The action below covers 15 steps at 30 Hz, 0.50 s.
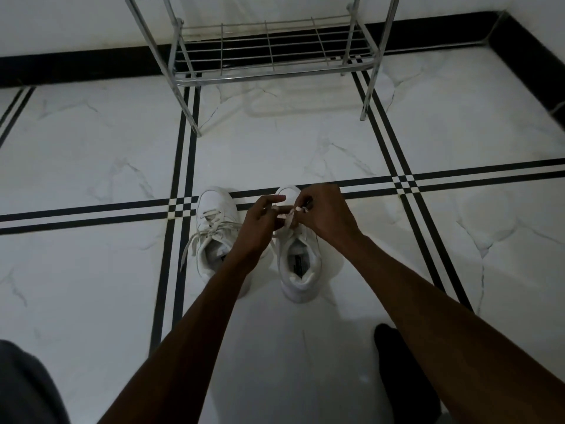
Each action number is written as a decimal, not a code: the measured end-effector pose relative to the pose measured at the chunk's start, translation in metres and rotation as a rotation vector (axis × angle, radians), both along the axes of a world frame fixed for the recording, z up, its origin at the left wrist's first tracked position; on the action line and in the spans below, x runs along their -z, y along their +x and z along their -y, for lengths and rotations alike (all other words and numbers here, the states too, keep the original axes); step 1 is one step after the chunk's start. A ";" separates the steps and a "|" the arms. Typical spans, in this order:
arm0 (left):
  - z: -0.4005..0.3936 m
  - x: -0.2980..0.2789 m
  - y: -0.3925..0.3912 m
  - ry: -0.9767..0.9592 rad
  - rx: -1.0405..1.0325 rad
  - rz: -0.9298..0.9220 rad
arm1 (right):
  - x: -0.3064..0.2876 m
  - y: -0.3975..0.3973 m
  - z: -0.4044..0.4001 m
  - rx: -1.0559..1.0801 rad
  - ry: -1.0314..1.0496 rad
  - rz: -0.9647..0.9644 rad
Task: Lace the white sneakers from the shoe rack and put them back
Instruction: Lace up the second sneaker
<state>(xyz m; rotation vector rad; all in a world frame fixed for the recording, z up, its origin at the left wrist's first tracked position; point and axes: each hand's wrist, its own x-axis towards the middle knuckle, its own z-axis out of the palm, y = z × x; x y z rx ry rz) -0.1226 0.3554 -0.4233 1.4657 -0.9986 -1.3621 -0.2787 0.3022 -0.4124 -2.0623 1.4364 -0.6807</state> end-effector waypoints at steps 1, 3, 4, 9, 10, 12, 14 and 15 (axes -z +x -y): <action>0.000 0.002 0.000 -0.002 0.020 0.016 | 0.003 0.000 -0.003 0.045 0.028 0.072; 0.000 0.003 0.000 -0.021 0.059 0.077 | 0.005 0.001 -0.006 0.116 0.113 0.198; 0.000 0.004 0.000 -0.041 0.083 0.117 | 0.005 0.002 -0.008 0.132 0.160 0.250; 0.003 0.001 -0.002 -0.168 0.102 0.402 | 0.004 -0.009 -0.006 0.125 0.335 0.374; 0.004 0.000 -0.001 -0.197 0.082 0.475 | 0.003 -0.015 -0.004 0.115 0.393 0.381; 0.004 0.003 0.005 -0.217 0.042 0.600 | -0.001 -0.030 -0.003 0.129 0.554 0.423; 0.002 0.009 0.017 -0.208 0.006 0.722 | 0.000 -0.046 -0.005 0.195 0.729 0.521; -0.001 0.010 0.023 -0.202 0.004 0.801 | 0.001 -0.053 -0.007 0.229 0.783 0.534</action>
